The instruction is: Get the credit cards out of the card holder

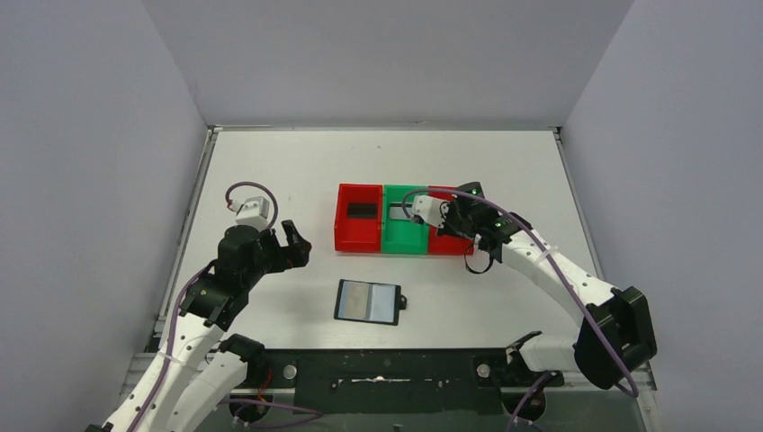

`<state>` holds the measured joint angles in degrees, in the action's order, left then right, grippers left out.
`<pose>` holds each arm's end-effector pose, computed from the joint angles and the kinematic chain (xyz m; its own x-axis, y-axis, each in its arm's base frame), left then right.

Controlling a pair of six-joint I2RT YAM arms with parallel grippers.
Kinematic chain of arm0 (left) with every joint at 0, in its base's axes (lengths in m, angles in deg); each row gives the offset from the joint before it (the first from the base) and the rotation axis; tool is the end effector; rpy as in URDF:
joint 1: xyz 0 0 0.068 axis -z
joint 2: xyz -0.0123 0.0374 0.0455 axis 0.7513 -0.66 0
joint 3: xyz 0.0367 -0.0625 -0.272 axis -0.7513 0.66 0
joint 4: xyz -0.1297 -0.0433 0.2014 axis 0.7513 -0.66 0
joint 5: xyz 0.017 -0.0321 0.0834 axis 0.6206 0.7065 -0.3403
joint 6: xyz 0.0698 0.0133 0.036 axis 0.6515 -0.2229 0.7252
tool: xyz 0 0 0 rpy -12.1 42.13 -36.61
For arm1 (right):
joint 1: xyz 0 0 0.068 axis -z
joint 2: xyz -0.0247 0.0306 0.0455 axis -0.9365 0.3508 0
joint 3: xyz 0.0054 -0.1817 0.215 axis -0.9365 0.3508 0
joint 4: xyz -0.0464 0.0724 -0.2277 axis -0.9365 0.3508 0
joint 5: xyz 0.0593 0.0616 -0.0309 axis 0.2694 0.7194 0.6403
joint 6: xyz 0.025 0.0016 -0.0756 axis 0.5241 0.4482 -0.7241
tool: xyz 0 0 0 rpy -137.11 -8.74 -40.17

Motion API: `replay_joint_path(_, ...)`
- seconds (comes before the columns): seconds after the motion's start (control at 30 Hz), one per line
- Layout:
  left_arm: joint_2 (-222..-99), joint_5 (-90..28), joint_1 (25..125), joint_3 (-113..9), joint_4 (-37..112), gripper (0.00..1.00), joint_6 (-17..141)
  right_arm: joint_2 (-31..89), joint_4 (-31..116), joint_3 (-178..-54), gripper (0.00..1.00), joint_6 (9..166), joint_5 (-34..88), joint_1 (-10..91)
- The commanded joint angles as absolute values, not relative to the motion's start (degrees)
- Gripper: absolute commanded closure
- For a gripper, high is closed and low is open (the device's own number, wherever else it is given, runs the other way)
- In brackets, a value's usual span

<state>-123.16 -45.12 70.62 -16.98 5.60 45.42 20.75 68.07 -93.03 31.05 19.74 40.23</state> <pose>0.1451 -0.0512 0.2665 -0.5534 -0.2811 -0.7841 0.0384 0.9317 -0.3611 0.2358 0.1324 0.2514 -0.0290 -0.8924 -0.4504 -0.7963 0.2929 -0.5293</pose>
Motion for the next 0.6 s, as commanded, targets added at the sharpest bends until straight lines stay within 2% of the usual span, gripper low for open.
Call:
replay_joint_path(0.0,-122.21,-45.44,70.15,-17.61,8.68,0.09,46.09,24.17,64.78,-96.77,1.00,24.44,21.42,41.95)
replay_joint_path(0.57,-122.36,-45.25,69.63,-17.61,8.86,0.09,46.18,36.01,52.85,-97.77,1.00,16.07,25.17,44.99)
